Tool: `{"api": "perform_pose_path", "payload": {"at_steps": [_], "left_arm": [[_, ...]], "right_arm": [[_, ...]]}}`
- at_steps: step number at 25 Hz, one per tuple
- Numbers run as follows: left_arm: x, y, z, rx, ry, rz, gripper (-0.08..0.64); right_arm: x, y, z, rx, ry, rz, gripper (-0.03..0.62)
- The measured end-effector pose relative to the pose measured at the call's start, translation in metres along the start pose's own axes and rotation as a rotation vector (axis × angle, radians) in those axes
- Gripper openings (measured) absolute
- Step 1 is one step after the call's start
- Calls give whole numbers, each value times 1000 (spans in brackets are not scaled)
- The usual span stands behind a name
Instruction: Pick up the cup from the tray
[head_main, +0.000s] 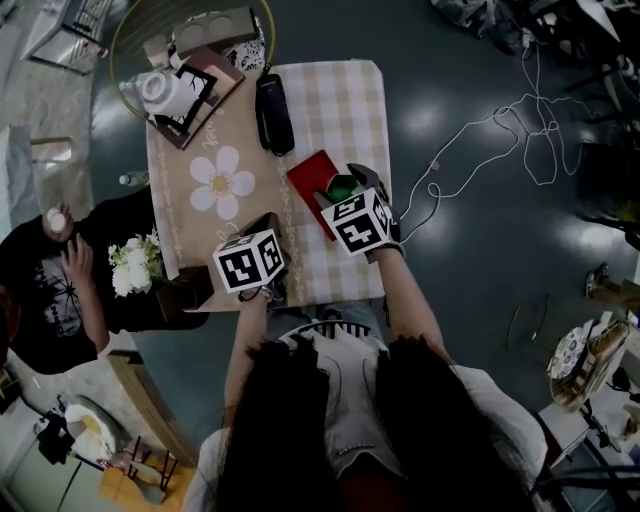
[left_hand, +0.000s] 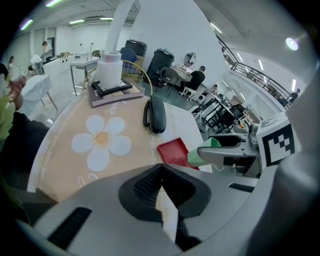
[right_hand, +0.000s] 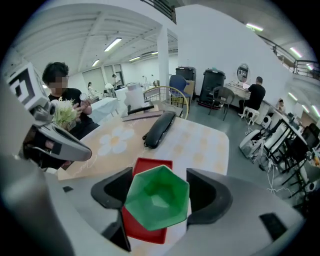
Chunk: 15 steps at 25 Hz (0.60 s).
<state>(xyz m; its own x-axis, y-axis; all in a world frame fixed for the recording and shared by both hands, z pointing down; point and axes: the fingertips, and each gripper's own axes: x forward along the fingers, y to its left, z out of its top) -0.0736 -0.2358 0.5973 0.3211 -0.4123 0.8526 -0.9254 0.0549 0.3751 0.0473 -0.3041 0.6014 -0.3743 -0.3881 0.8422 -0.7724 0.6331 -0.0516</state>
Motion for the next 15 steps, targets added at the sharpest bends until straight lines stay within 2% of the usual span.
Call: {"api": "perform_pose_path", "payload": {"at_steps": [4, 8, 15], "left_arm": [[3, 2, -1, 5, 4, 6, 8], [6, 1, -8, 84, 32, 44, 9], [11, 0, -17, 45, 45, 31, 8]], "right_arm": [[-11, -36, -6, -1, 8, -74, 344], [-8, -69, -26, 46, 47, -102, 344], [7, -79, -41, 107, 53, -83, 345]]}}
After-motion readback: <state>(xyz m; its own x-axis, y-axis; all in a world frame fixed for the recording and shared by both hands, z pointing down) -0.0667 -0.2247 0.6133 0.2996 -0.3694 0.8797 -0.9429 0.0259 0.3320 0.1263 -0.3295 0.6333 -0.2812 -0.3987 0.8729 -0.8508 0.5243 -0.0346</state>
